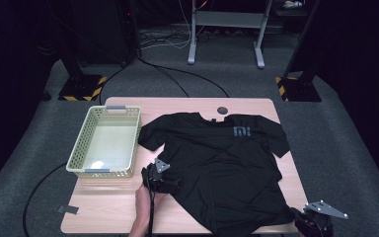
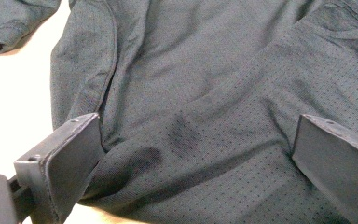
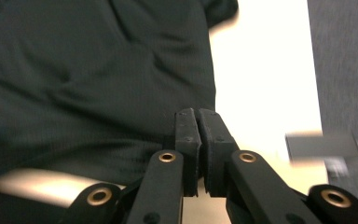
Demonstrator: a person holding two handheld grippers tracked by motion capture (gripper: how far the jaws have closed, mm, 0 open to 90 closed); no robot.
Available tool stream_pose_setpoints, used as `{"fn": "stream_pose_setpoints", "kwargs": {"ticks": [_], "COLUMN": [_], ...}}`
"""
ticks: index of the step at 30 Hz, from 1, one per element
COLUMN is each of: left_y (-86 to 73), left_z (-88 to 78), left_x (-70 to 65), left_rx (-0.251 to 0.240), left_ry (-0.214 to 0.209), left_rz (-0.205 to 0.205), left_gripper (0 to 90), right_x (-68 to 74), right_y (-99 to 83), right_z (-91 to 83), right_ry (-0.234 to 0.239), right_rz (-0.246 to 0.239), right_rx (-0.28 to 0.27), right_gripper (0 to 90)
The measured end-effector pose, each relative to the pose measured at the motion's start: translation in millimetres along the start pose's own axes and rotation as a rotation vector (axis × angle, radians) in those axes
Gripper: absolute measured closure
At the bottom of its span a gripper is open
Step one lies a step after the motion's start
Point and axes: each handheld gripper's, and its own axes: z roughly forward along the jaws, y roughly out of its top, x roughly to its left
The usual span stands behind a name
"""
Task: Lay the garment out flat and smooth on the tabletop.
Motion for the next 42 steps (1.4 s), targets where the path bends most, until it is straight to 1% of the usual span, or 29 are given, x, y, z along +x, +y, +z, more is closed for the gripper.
{"fn": "stream_pose_setpoints", "kwargs": {"ticks": [2, 3, 4, 5, 7, 9, 11, 12, 13, 15, 16, 17, 19, 20, 21, 22, 24, 25, 26, 27, 28, 29, 30, 31, 33, 35, 37, 39, 42], "left_y": [0.0, 0.0, 0.0, 0.0, 0.0, 0.0, 0.0, 0.0, 0.0, 0.0, 0.0, 0.0, 0.0, 0.0, 0.0, 0.0, 0.0, 0.0, 0.0, 0.0, 0.0, 0.0, 0.0, 0.0, 0.0, 0.0, 0.0, 0.0, 0.0], "left_z": [0.0, 0.0, 0.0, 0.0, 0.0, 0.0, 0.0, 0.0, 0.1, 0.0, 0.0, 0.0, -0.1, -0.1, -0.1, 0.0, -0.1, -0.1, 0.0, 0.0, 0.0, 0.0, 0.0, 0.0, 0.0, 0.0, -0.1, -0.1, -0.3], "left_x": [0.0, 0.0, 0.0, 0.0, 0.0, 0.1, 0.1, 0.1, 0.1, 0.2, 0.2, 0.2, 0.2, 0.2, 0.2, 0.2, 0.2, 0.2, 0.1, 0.2, 0.1, 0.1, 0.1, 0.1, 0.1, 0.2, 0.3, 0.2, 0.6], "left_rx": [0.0, 0.0, 0.0, 0.0, -0.001, 0.0, 0.0, -0.001, -0.001, 0.0, 0.0, 0.0, 0.0, 0.0, 0.001, 0.0, 0.001, 0.001, 0.0, 0.0, 0.0, 0.0, 0.0, 0.0, 0.0, 0.0, 0.0, 0.001, 0.0], "left_ry": [0.0, 0.0, 0.0, 0.0, 0.0, 0.0, 0.0, 0.0, 0.0, 0.0, 0.0, -0.001, -0.001, -0.001, -0.001, -0.001, -0.001, -0.001, -0.001, -0.001, 0.0, -0.001, -0.001, -0.001, -0.001, -0.001, -0.001, -0.001, -0.004], "left_rz": [0.0, 0.001, 0.001, 0.001, 0.0, 0.003, 0.002, 0.001, 0.001, 0.003, 0.002, 0.002, 0.002, 0.002, 0.003, 0.003, 0.001, 0.001, 0.001, 0.001, 0.001, 0.001, 0.001, 0.001, 0.001, 0.002, 0.002, 0.001, -0.002], "left_gripper": [2.1, 2.1, 2.1, 2.1, 2.1, 2.1, 2.1, 2.1, 2.1, 2.1, 2.1, 2.1, 2.1, 2.1, 2.1, 2.1, 2.1, 2.1, 2.1, 2.1, 2.1, 2.1, 2.1, 2.1, 2.1, 2.1, 2.1, 2.1, 2.0], "right_x": [-5.6, -7.7, -9.7, -11.7, -12.3, -5.0, 9.8, 18.7, 26.9, 38.5, 41.6, 43.6, 43.2, 40.9, 38.0, 34.7, 27.1, 27.1, 17.7, 17.7, 9.3, 9.3, 2.1, 2.1, -4.8, -6.3, -8.8, -9.7, -13.1], "right_y": [-3.7, -4.0, -3.0, -0.7, 8.5, 24.1, 42.4, 51.3, 59.4, 72.0, 76.0, 78.6, 79.6, 78.7, 77.0, 75.1, 70.9, 70.9, 65.3, 65.3, 59.3, 59.3, 54.3, 54.3, 50.4, 50.7, 54.4, 59.7, 68.0], "right_z": [-6.2, -10.3, -15.5, -21.1, -30.7, -29.6, -12.8, 0.4, 16.1, 50.7, 67.9, 82.9, 102.7, 107.0, 108.3, 106.7, 101.3, 101.3, 94.3, 94.3, 87.6, 87.6, 82.8, 82.8, 77.2, 75.8, 72.9, 74.4, 87.2], "right_ry": [0.009, -0.001, -0.013, -0.008, 0.023, 0.034, 0.054, 0.06, 0.071, 0.105, 0.115, 0.106, 0.09, 0.088, 0.076, 0.071, 0.054, 0.054, 0.042, 0.042, 0.024, 0.024, 0.02, 0.02, 0.022, 0.021, 0.022, 0.041, 0.048], "right_rz": [0.012, 0.013, 0.019, 0.029, 0.04, 0.012, -0.049, -0.092, -0.135, -0.173, -0.189, -0.194, -0.193, -0.183, -0.174, -0.165, -0.15, -0.15, -0.129, -0.129, -0.116, -0.116, -0.096, -0.096, -0.078, -0.075, -0.072, -0.072, -0.089], "right_rx": [0.059, 0.077, 0.082, 0.077, 0.025, -0.018, -0.032, -0.02, -0.004, 0.031, 0.058, 0.089, 0.128, 0.137, 0.139, 0.131, 0.139, 0.139, 0.138, 0.138, 0.143, 0.143, 0.155, 0.155, 0.167, 0.162, 0.12, 0.071, 0.005], "right_gripper": [85.2, 83.8, 79.5, 76.7, 69.0, 61.4, 49.3, 45.6, 43.8, 37.3, 36.0, 32.8, 29.2, 28.7, 27.7, 27.2, 25.8, 25.8, 24.3, 24.3, 23.4, 23.4, 22.2, 22.2, 20.9, 20.1, 17.5, 15.4, 14.3]}}
